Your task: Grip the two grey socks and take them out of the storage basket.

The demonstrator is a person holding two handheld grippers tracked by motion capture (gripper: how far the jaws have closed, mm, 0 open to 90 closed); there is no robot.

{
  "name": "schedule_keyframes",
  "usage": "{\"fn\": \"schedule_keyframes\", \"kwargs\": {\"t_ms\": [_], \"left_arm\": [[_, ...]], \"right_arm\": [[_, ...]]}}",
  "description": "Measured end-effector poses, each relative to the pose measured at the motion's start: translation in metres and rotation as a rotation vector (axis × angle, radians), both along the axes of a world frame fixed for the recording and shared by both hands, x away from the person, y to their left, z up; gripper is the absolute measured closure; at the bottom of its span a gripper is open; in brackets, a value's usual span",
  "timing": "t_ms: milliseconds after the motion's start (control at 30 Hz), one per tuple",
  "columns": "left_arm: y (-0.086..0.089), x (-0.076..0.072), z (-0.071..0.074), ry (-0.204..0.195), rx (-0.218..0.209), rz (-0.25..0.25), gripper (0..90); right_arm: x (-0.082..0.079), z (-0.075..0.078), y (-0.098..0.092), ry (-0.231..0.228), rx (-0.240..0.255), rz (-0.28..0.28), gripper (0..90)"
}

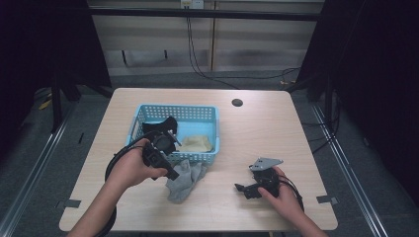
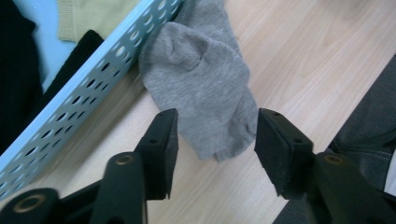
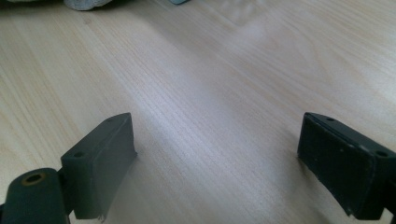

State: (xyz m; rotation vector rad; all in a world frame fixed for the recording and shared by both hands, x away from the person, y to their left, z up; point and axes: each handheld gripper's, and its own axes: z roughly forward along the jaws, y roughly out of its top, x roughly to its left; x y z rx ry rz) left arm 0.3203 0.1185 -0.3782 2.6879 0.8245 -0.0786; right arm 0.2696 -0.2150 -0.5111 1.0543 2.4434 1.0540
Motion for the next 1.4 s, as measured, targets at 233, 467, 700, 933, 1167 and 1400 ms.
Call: {"fn": "schedule_keyframes", "kwargs": {"t_ms": [233,467,700,933,1167,1400], "left_arm": [[0.004,0.0,-0.004,-0.02,-0.004,0.022,32.0],[0.009,-0.001,-0.006,-0.024,-0.021,0.05,27.9],[0.024,-0.002,-0.012,-0.045,-0.044,0.089,27.7],[0.038,-0.001,-0.023,-0.042,-0.055,0.128,27.8],[0.053,0.0,-0.038,-0.037,-0.082,0.173,27.8],[0.068,0.0,-0.048,-0.051,-0.11,0.223,27.8]], "right_arm": [[0.0,0.0,0.0,0.0,0.0,0.0,10.7],[0.0,0.0,0.0,-0.001,-0.002,0.002,10.7],[0.0,0.0,0.0,-0.001,-0.002,0.002,10.7],[0.0,0.0,0.0,0.0,-0.002,0.002,10.7],[0.0,0.0,0.0,0.0,-0.002,0.002,10.7],[0.0,0.0,0.0,0.0,-0.002,0.002,10.7]]}}
